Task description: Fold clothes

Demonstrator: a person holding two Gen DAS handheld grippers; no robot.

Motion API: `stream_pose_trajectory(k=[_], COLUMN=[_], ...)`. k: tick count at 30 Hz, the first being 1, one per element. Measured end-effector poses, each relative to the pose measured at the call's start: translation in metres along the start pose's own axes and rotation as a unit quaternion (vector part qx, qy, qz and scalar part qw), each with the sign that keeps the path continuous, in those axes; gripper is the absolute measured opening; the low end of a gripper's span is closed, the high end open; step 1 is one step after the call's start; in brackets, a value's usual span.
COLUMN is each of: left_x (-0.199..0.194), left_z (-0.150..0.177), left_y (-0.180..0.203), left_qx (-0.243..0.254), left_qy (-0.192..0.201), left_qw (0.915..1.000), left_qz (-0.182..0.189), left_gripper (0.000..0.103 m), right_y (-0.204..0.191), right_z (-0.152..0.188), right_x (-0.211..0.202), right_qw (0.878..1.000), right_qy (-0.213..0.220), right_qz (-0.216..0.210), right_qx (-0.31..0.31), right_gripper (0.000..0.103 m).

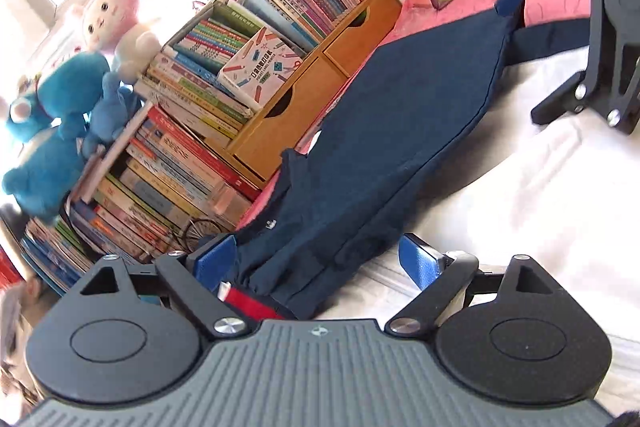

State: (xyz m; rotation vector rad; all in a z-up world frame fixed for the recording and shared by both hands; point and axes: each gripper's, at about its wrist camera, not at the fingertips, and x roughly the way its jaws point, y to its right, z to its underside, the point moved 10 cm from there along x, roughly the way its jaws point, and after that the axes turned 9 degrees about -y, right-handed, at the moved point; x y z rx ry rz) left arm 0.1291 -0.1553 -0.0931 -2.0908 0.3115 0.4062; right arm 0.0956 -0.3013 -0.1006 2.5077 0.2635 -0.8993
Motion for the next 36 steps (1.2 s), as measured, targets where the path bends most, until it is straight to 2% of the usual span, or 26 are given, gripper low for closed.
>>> stream_pose_trajectory(k=[2,4,5,6,8,11,13,15,17,20,21,22,23,24,25,26,27,29,33,35,36], left_x=[0.014,0.020,0.022,0.024,0.026,0.035,0.038,0.037,0.035,0.036,0.037,0.041,0.045,0.049,0.052,0.055,0.054,0.055,0.055,0.054,0.052], left_z=[-0.001,0.003,0.009,0.015,0.032,0.064,0.078,0.081,0.076,0.064,0.061,0.063,0.065,0.067,0.069,0.071,0.073,0.075,0.078,0.079,0.079], left_y=[0.004,-0.001,-0.006,-0.010,-0.022,-0.039,-0.044,-0.047,-0.045,-0.037,-0.034,-0.032,-0.029,-0.027,-0.024,-0.021,-0.016,-0.011,-0.014,-0.017,-0.022], left_qx=[0.050,0.050,0.049,0.049,0.055,0.046,0.028,0.013,0.028,0.084,0.102,0.098,0.095,0.091,0.088,0.085,0.120,0.143,0.127,0.113,0.087], left_qy=[-0.007,-0.018,-0.033,-0.048,-0.067,-0.112,-0.129,-0.125,-0.111,-0.086,-0.078,-0.089,-0.100,-0.111,-0.122,-0.132,-0.126,-0.128,-0.126,-0.129,-0.131], left_qw=[0.9969,0.9970,0.9964,0.9955,0.9926,0.9889,0.9876,0.9885,0.9891,0.9852,0.9831,0.9861,0.9880,0.9889,0.9886,0.9873,0.9846,0.9815,0.9837,0.9850,0.9869], left_qz=[-0.060,-0.056,-0.061,-0.066,-0.085,-0.086,-0.085,-0.084,-0.092,-0.122,-0.130,-0.099,-0.068,-0.037,-0.006,0.023,0.013,0.006,0.017,0.022,0.034], left_gripper=[0.085,0.070,0.057,0.049,0.049,0.048,0.047,0.047,0.052,0.060,0.059,0.056,0.043,0.021,0.009,0.002,0.000,0.000,0.000,0.000,0.000], right_y=[-0.001,0.004,0.007,0.016,0.039,0.076,0.088,0.090,0.083,0.074,0.072,0.072,0.079,0.086,0.093,0.105,0.120,0.147,0.165,0.159,0.157], right_z=[0.000,0.000,0.000,0.003,0.009,0.021,0.025,0.027,0.026,0.022,0.019,0.016,0.015,0.013,0.012,0.015,0.022,0.036,0.065,0.065,0.064], right_x=[-0.002,-0.006,-0.007,-0.005,0.003,0.018,0.025,0.030,0.033,0.035,0.034,0.032,0.031,0.031,0.030,0.031,0.032,0.034,0.042,0.041,0.041], right_qw=[1.000,1.000,1.000,0.999,0.996,0.986,0.981,0.979,0.982,0.986,0.988,0.988,0.987,0.986,0.984,0.982,0.979,0.972,0.967,0.971,0.972], right_qy=[0.005,0.014,0.017,0.011,-0.008,-0.036,-0.037,-0.049,-0.056,-0.059,-0.054,-0.045,-0.041,-0.037,-0.033,-0.036,-0.041,-0.054,-0.078,-0.079,-0.079], right_qz=[0.011,0.019,0.018,0.022,0.034,0.053,0.031,0.027,0.034,0.043,0.044,0.045,0.050,0.056,0.062,0.069,0.088,0.119,0.076,0.073,0.075], right_qx=[-0.004,0.005,0.014,0.032,0.077,0.151,0.186,0.194,0.174,0.148,0.141,0.139,0.146,0.154,0.161,0.173,0.182,0.194,0.230,0.216,0.210], right_gripper=[0.103,0.103,0.103,0.103,0.103,0.103,0.103,0.103,0.103,0.103,0.103,0.103,0.103,0.103,0.103,0.102,0.102,0.102,0.102,0.102,0.103])
